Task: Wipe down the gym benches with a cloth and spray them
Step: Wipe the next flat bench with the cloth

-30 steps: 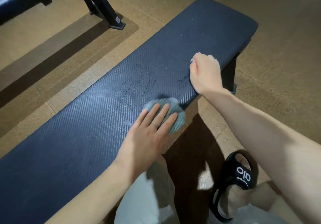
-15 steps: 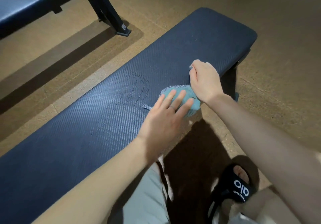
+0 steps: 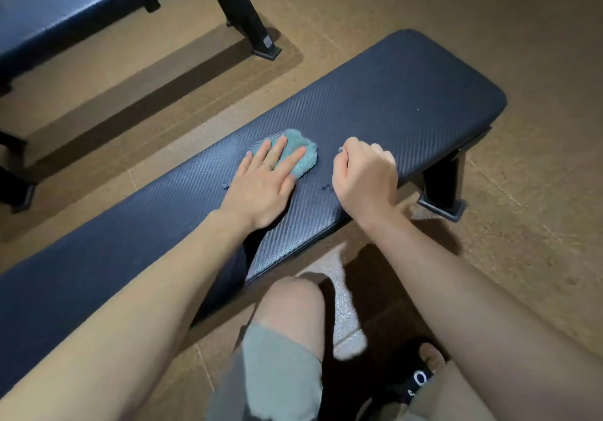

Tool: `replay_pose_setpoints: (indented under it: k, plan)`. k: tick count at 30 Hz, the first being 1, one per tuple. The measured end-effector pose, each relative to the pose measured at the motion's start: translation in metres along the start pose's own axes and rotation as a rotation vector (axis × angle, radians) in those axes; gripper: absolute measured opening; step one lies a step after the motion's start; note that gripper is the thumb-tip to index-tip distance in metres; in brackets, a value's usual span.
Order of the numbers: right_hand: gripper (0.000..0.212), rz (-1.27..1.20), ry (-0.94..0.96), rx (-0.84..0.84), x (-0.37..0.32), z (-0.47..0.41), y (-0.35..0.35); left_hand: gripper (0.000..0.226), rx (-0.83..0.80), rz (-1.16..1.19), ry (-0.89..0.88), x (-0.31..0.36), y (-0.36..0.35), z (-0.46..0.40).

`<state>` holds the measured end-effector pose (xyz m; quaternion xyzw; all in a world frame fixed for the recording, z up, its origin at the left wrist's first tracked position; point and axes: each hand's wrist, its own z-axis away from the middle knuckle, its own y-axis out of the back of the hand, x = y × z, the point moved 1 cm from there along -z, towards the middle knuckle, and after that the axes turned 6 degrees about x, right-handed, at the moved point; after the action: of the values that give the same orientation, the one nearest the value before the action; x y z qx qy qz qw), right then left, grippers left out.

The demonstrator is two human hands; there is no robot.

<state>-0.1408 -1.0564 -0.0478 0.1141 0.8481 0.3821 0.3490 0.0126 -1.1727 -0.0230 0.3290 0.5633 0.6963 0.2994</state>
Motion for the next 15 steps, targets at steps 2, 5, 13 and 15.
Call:
replay_pose_setpoints:
  k: [2,5,13,15]
  plan:
    - [0.025,-0.037,0.01,-0.029,-0.004,-0.006,-0.003,0.052,0.009,0.011,0.012,-0.002,0.001,0.01]
    - [0.028,0.011,-0.005,-0.081,-0.005,-0.007,-0.005,0.053,0.025,0.025,-0.016,-0.016,0.0,0.054]
    - [0.028,0.157,-0.016,0.034,-0.006,-0.003,-0.014,0.049,0.144,0.051,0.069,-0.055,0.003,-0.05]
    - [0.029,0.163,0.019,0.127,-0.002,-0.003,-0.017,0.048,0.124,0.095,0.107,-0.071,0.009,-0.071]
